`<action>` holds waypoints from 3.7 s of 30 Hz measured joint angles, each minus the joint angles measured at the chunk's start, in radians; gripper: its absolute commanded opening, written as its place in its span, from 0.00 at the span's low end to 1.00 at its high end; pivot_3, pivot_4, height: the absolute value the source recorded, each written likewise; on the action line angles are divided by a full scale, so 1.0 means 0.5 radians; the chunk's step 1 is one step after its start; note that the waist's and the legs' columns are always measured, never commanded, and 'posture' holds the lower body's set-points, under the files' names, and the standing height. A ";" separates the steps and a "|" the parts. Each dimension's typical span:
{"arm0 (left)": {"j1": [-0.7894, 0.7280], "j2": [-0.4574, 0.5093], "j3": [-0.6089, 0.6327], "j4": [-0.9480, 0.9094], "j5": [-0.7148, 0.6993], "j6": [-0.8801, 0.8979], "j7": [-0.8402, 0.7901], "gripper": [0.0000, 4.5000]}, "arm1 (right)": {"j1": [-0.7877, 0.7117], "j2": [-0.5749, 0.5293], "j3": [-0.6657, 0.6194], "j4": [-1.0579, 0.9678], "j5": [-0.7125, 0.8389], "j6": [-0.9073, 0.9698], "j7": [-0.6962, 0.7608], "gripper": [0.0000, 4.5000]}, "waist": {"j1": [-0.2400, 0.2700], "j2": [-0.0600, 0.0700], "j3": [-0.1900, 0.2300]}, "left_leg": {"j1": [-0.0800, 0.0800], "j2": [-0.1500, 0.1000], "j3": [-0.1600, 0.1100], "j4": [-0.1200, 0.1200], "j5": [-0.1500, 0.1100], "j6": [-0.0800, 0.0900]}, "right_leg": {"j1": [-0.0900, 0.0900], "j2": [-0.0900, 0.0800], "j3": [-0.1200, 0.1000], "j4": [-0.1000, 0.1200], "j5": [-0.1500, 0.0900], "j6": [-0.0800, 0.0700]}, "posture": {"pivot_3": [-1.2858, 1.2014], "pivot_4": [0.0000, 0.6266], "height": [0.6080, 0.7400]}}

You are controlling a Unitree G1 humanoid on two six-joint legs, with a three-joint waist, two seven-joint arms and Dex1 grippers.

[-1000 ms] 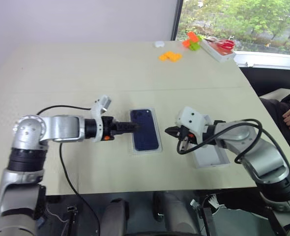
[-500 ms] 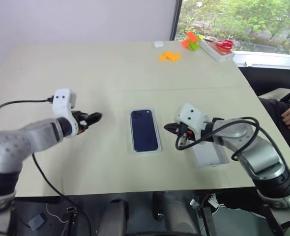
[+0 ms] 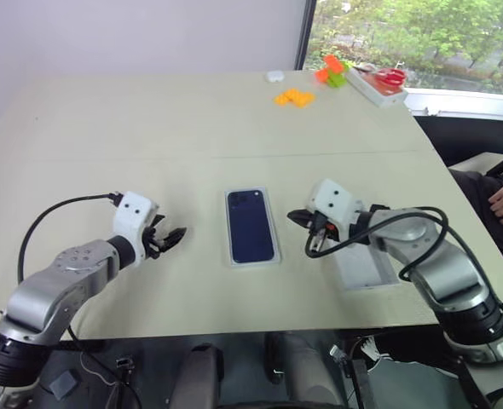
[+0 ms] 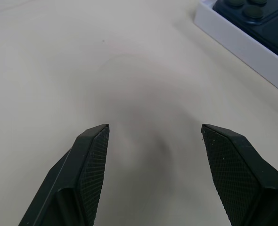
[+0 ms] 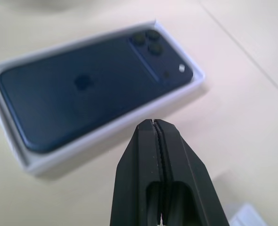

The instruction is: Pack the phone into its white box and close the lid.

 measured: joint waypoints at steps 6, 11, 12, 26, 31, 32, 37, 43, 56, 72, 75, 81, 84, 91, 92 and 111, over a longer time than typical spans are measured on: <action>-0.075 -0.200 -0.112 0.001 0.171 0.052 -0.040 0.73 | 0.049 -0.073 -0.038 -0.004 -0.004 0.012 0.025 0.00 | 0.005 -0.001 0.000 | 0.000 0.000 -0.001 0.001 0.000 0.000 | 0.001 0.002 0.000 0.000 0.000 0.000 | 0.52 0.24 0.90; -0.273 -0.314 -0.294 0.011 0.363 0.122 -0.077 0.73 | 0.043 0.040 0.125 0.035 -0.098 0.079 -0.044 0.00 | -0.006 -0.002 -0.001 | -0.003 0.001 0.000 0.001 0.000 0.001 | 0.004 0.003 0.001 0.001 0.000 0.000 | 0.52 0.24 0.90; -0.302 -0.326 -0.327 0.019 0.392 0.142 -0.081 0.73 | 0.029 0.074 0.166 0.063 -0.116 0.093 -0.063 0.00 | -0.009 -0.002 -0.001 | -0.002 0.001 0.000 0.001 0.000 0.001 | 0.004 0.003 0.001 0.001 0.000 0.000 | 0.52 0.24 0.90; -0.474 -0.520 -0.385 0.020 0.515 0.574 -0.195 0.01 | -0.103 0.309 0.330 0.272 -0.260 0.190 -0.181 0.00 | 0.001 -0.002 -0.003 | 0.012 0.000 -0.001 0.001 -0.001 0.003 | 0.009 0.001 0.001 0.004 0.002 -0.001 | 0.52 0.24 0.90; -0.475 -0.574 -0.396 0.010 0.515 0.583 -0.270 0.01 | -0.092 0.287 0.330 0.197 -0.255 0.235 -0.139 0.00 | 0.004 -0.002 -0.003 | 0.017 0.000 0.000 0.001 -0.002 0.003 | 0.014 0.001 0.001 0.004 0.001 0.000 | 0.52 0.24 0.90; -0.475 -0.577 -0.403 0.001 0.515 0.593 -0.290 0.01 | -0.080 0.265 0.328 0.160 -0.253 0.248 -0.124 0.00 | 0.005 -0.002 -0.003 | 0.016 0.000 0.000 0.001 -0.002 0.003 | 0.014 0.001 0.001 0.003 0.001 0.000 | 0.52 0.24 0.90; -0.484 -0.581 -0.437 -0.019 0.515 0.619 -0.377 0.01 | -0.010 0.169 0.303 -0.007 -0.221 0.336 -0.071 0.00 | 0.003 -0.003 -0.003 | 0.020 -0.001 0.000 0.001 -0.003 0.005 | 0.018 0.001 0.002 0.003 0.000 0.002 | 0.52 0.24 0.90; -0.504 -0.622 -0.462 -0.047 0.514 0.691 -0.418 0.01 | 0.045 0.120 0.272 -0.126 -0.196 0.450 -0.059 0.00 | 0.002 -0.003 -0.003 | 0.026 0.000 0.000 0.000 -0.004 0.007 | 0.024 0.002 0.002 0.001 -0.002 0.004 | 0.52 0.24 0.90; -0.515 -0.646 -0.532 -0.101 0.516 0.747 -0.469 0.01 | 0.144 0.047 0.195 -0.237 -0.188 0.536 -0.061 0.00 | 0.003 -0.003 -0.003 | 0.027 0.000 0.000 0.000 -0.005 0.008 | 0.026 0.002 0.002 0.000 -0.003 0.005 | 0.52 0.24 0.90; -0.523 -0.708 -0.541 -0.095 0.586 0.758 -0.473 0.01 | 0.158 0.001 0.186 -0.258 -0.168 0.558 -0.039 0.00 | 0.003 -0.003 -0.003 | 0.027 -0.001 0.000 0.000 -0.005 0.008 | 0.028 0.002 0.002 -0.001 -0.003 0.005 | 0.52 0.24 0.90; -0.461 -0.656 -0.508 -0.165 0.550 0.764 -0.524 0.01 | 0.158 -0.045 0.167 -0.266 -0.108 0.559 0.012 0.00 | 0.000 -0.003 -0.003 | 0.027 0.000 0.000 0.000 -0.006 0.011 | 0.027 0.002 0.002 -0.001 -0.003 0.006 | 0.52 0.24 0.90; -0.335 -0.554 -0.352 -0.234 0.462 0.698 -0.626 0.00 | 0.189 -0.111 -0.046 -0.379 0.102 0.663 0.109 0.52 | -0.006 -0.003 -0.003 | 0.028 0.001 0.000 0.000 -0.006 0.011 | 0.027 0.004 0.002 -0.001 -0.006 0.002 | 0.52 0.24 0.90; -0.301 -0.527 -0.227 -0.231 0.460 0.643 -0.631 0.00 | 0.150 -0.124 -0.179 -0.424 0.208 0.771 0.111 0.87 | -0.002 -0.003 -0.003 | 0.028 0.001 -0.001 0.000 -0.006 0.011 | 0.027 0.004 0.001 -0.001 -0.006 0.001 | 0.52 0.24 0.90; -0.210 -0.495 -0.043 -0.140 0.467 0.367 -0.677 0.00 | -0.150 -0.166 -0.401 -0.446 0.335 1.521 -0.073 0.99 | 0.001 -0.003 -0.003 | 0.027 0.002 0.000 0.000 -0.007 0.012 | 0.027 0.003 0.001 -0.001 -0.006 0.000 | 0.52 0.24 0.90; -0.203 -0.487 -0.018 -0.140 0.466 0.297 -0.707 0.00 | -0.186 -0.167 -0.402 -0.432 0.338 1.632 -0.117 0.99 | 0.003 -0.003 -0.003 | 0.027 0.002 0.000 0.000 -0.007 0.012 | 0.027 0.003 0.001 -0.001 -0.006 -0.001 | 0.52 0.24 0.90; 0.100 -0.157 -0.031 -0.301 0.411 -0.343 -1.403 0.00 | -0.128 0.071 -0.437 -0.096 1.163 1.796 -1.160 0.60 | -0.006 -0.002 -0.003 | 0.026 0.004 0.004 0.000 -0.009 0.016 | 0.026 0.004 0.004 -0.004 -0.008 -0.001 | 0.52 0.24 0.90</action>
